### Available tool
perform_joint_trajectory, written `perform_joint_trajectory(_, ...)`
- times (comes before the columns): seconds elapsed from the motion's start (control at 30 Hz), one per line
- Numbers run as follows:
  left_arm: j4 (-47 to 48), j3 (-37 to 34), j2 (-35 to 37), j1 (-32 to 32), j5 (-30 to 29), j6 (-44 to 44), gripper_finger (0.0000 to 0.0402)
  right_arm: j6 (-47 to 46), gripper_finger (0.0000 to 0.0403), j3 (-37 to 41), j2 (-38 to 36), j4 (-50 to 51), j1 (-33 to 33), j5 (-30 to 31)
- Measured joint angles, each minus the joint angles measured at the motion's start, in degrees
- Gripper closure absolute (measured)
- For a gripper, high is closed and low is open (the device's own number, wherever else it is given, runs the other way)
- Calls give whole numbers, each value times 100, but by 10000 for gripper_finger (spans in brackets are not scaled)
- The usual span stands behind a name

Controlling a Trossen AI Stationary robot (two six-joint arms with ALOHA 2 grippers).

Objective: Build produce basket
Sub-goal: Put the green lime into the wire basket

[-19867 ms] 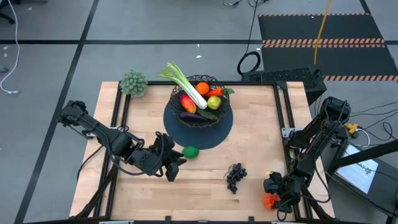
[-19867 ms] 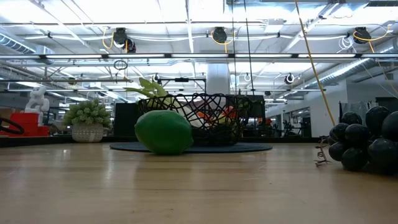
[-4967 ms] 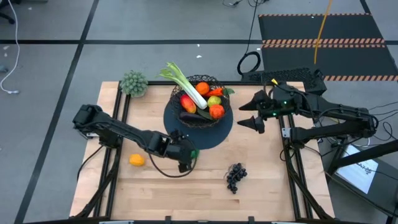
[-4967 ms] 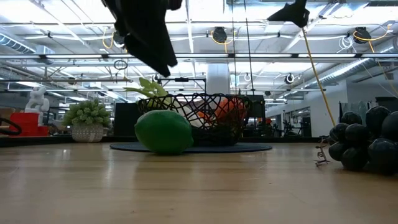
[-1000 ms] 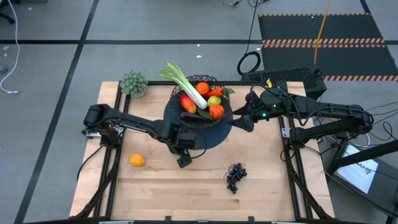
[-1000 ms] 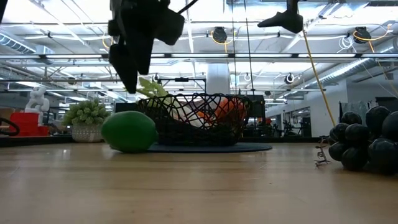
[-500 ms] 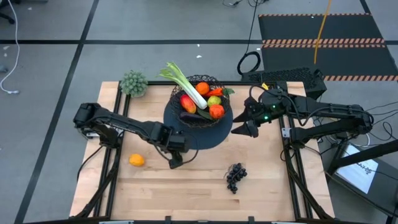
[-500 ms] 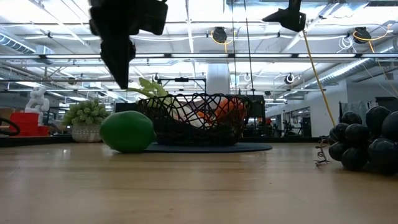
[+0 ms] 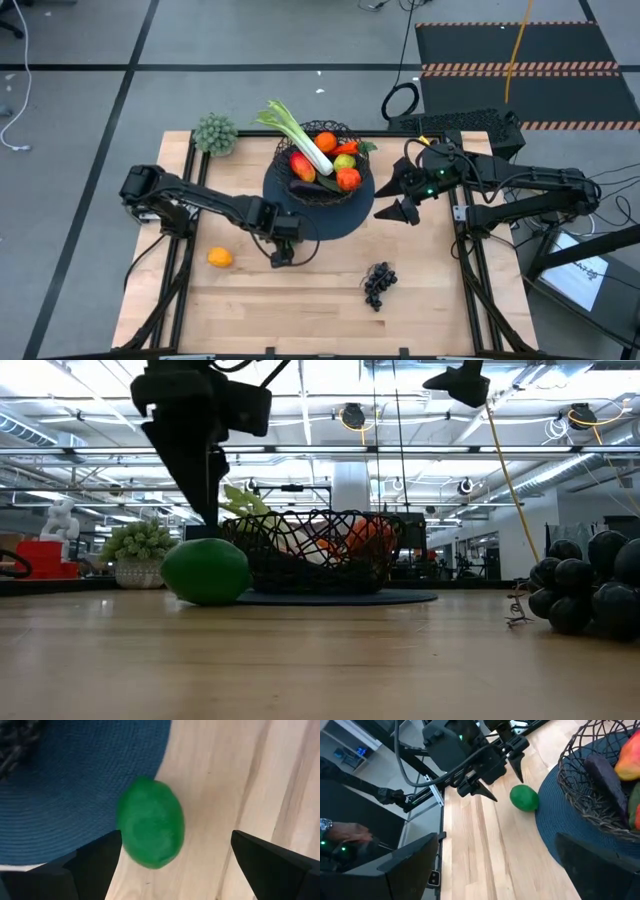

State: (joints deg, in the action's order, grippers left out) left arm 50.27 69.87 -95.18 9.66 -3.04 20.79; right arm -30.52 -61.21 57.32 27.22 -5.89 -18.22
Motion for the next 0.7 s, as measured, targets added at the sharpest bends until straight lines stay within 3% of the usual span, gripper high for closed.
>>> perform_joint_trajectory(0.33, -578, -365, -159, -271, -43, -211, 25, 80, 9, 2, 0, 0, 0, 2)
perform_joint_trajectory(0.7, -1047, -976, -159, -434, 309, -172, 25, 135, 9, 2, 0, -1, 0, 4)
